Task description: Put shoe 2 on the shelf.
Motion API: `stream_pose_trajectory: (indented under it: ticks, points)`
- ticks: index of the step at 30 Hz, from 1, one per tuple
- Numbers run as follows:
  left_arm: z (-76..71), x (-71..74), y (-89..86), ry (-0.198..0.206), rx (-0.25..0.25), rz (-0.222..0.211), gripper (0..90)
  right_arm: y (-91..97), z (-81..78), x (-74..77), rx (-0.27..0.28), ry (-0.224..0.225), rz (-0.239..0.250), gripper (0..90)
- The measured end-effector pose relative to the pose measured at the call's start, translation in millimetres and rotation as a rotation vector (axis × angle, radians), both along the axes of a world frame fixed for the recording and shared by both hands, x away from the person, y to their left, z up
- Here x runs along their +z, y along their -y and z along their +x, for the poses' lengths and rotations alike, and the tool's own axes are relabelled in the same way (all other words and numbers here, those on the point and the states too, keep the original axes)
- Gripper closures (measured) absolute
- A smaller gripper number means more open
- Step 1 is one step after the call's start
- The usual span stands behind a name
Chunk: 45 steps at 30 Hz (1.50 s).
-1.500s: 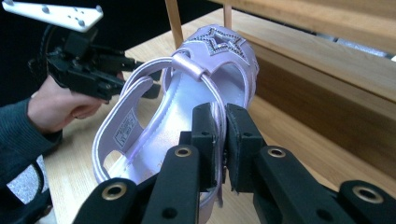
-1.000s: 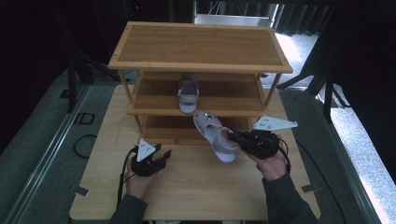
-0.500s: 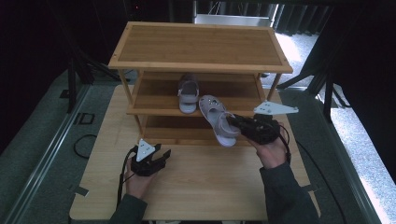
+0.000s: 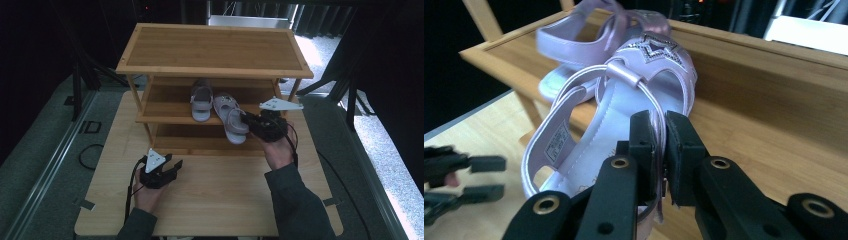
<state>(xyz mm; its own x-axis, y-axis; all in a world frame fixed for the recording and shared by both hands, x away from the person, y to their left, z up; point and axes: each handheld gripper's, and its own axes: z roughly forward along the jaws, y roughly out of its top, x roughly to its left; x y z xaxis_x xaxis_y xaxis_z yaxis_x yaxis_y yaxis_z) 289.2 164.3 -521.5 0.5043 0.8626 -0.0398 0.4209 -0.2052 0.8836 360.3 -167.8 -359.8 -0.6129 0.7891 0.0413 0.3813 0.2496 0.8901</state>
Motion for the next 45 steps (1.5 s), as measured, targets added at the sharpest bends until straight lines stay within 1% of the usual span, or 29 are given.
stream_pose_trajectory:
  ticks: [1, 2, 3, 6, 7, 8, 9, 10, 11, 17, 18, 19, 24, 30, 32, 35, 45]
  points:
    - [0.1, 0.0, 0.0, 0.0, 0.0, 0.001, 52.0, -2.4, 2.9, -0.6, -0.022, 0.006, 0.001, 82.8]
    - [0.1, 0.0, 0.0, 0.0, 0.0, 0.001, 51.9, -2.4, 2.9, -0.6, -0.022, 0.006, 0.001, 82.8]
    - [0.1, 0.0, 0.0, 0.0, 0.001, -0.001, 52.0, -5.2, 6.0, -0.4, -0.045, 0.011, -0.002, 82.8]
    - [0.2, -0.1, 0.1, -0.001, 0.001, -0.002, 52.0, -8.5, 9.4, 0.4, -0.061, 0.019, -0.007, 82.8]
    - [0.4, -0.3, 0.3, -0.002, 0.001, -0.002, 52.0, -12.1, 12.3, 1.2, -0.075, 0.027, -0.012, 82.8]
    - [0.4, -0.3, 0.3, -0.002, 0.001, -0.002, 52.0, -12.1, 12.3, 1.2, -0.075, 0.027, -0.012, 82.8]
    - [0.5, -0.4, 0.3, -0.003, 0.001, -0.003, 52.0, -15.8, 14.7, 1.6, -0.089, 0.033, -0.018, 82.8]
    - [0.5, -0.4, 0.3, -0.003, 0.001, -0.003, 52.0, -15.8, 14.7, 1.6, -0.089, 0.033, -0.018, 82.8]
    - [0.5, -0.3, 0.5, -0.003, -0.001, -0.003, 52.0, -19.4, 17.5, 1.3, -0.099, 0.038, -0.027, 82.8]
    - [0.5, 0.0, -0.1, -0.002, -0.001, -0.004, 52.0, -27.1, 26.3, 0.7, -0.15, 0.046, -0.023, 82.7]
    - [0.5, 0.0, -0.1, -0.002, -0.001, -0.004, 52.0, -27.1, 26.3, 0.7, -0.15, 0.046, -0.023, 82.7]
    - [0.6, 0.0, -0.3, -0.002, 0.0, -0.004, 52.0, -30.0, 28.7, 1.0, -0.166, 0.054, -0.03, 82.8]
    - [0.7, -0.1, -0.1, -0.003, -0.001, -0.005, 52.0, -34.6, 34.3, 1.0, -0.186, 0.057, -0.032, 82.7]
    - [1.2, -0.3, -0.1, -0.005, 0.001, -0.006, 52.0, -40.1, 41.4, -2.6, -0.219, 0.052, -0.035, 82.7]
    - [1.5, -0.1, 0.0, -0.004, 0.001, -0.007, 52.0, -40.7, 42.0, -2.7, -0.222, 0.051, -0.033, 82.7]
    - [1.7, -0.3, 0.7, -0.003, -0.003, -0.004, 52.0, -44.7, 43.6, -2.2, -0.233, 0.058, -0.043, 82.6]
    - [0.9, 0.6, -0.7, -0.003, -0.002, -0.005, 52.0, -54.9, 47.3, -2.5, -0.268, 0.059, -0.043, 82.1]
